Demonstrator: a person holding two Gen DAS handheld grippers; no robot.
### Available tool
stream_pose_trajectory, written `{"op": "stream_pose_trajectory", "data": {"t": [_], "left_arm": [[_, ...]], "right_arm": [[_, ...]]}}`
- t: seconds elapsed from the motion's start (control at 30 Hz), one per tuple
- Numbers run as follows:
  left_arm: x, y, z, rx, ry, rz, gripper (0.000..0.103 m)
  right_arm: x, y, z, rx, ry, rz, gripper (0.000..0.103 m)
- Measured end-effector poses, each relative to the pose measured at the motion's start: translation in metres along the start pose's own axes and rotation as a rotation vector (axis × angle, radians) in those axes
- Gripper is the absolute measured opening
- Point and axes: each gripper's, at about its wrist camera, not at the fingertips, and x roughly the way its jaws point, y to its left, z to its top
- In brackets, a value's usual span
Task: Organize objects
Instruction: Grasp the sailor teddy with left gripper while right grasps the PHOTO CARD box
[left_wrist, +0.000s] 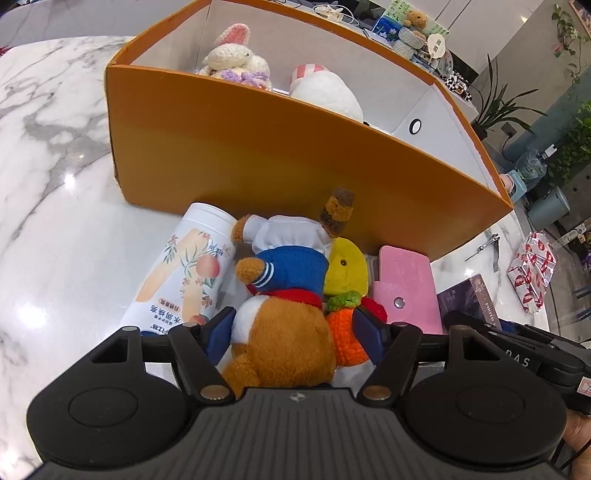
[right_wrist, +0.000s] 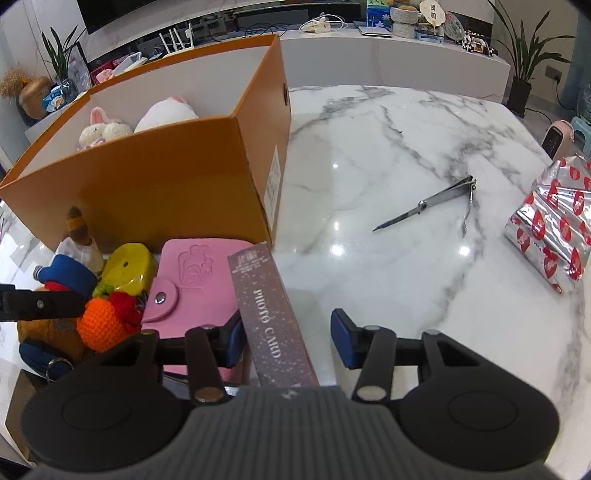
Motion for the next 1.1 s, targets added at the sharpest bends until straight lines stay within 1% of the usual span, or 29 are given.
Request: {"op": "stream_pose_trajectory", "data": {"t": [0.13,0.23,0.27,0.3,0.33,0.37,0.53,0.63,0.8,1.0,1.1], "left_arm": [[-0.008,0.004,0.001,-0.026,-0.047,0.008,0.077],[-0.001,0.005,0.003,-0.024,-0.016,-0.004,0.073],[0.002,0.005,0.003,-0.022,-0.004,-0.005,0.071],[0.003,0.003,0.002,-0.012,-0.008,0.007,0.070],[0.004,0.000,0.001,-0.001,-0.018,0.020,0.063],[0.005,-0.002,0.001,0.014,-0.018,0.042,0.057],[0.008,-0.005,0.000,0.041,-0.022,0.059,0.057],[0.013,-0.004,0.000,0.032,-0.020,0.056,0.058],[0.016,-0.006,-0.001,0.043,-0.022,0.065,0.058],[0.015,-0.001,0.000,0.027,-0.014,0.051,0.057],[0.014,-0.002,0.000,0.036,-0.014,0.051,0.056]], "right_arm": [[-0.001,-0.002,0.000,0.008,-0.001,0.003,0.051],[-0.001,-0.003,0.000,0.017,-0.002,0.002,0.051],[-0.001,-0.003,0.000,0.020,-0.002,0.003,0.049],[-0.001,-0.003,0.000,0.024,-0.005,0.009,0.046],[-0.002,-0.003,0.000,0.030,-0.008,0.021,0.035],[-0.003,-0.003,0.001,0.034,-0.013,0.031,0.030],[0.001,-0.002,0.000,0.026,-0.010,0.016,0.029],[0.006,-0.001,0.001,0.026,0.000,0.008,0.029],[0.012,-0.003,0.002,0.050,-0.014,0.001,0.027],[0.013,-0.006,0.001,0.068,-0.022,0.014,0.026],[0.011,-0.011,0.000,0.107,-0.024,0.028,0.025]]}}
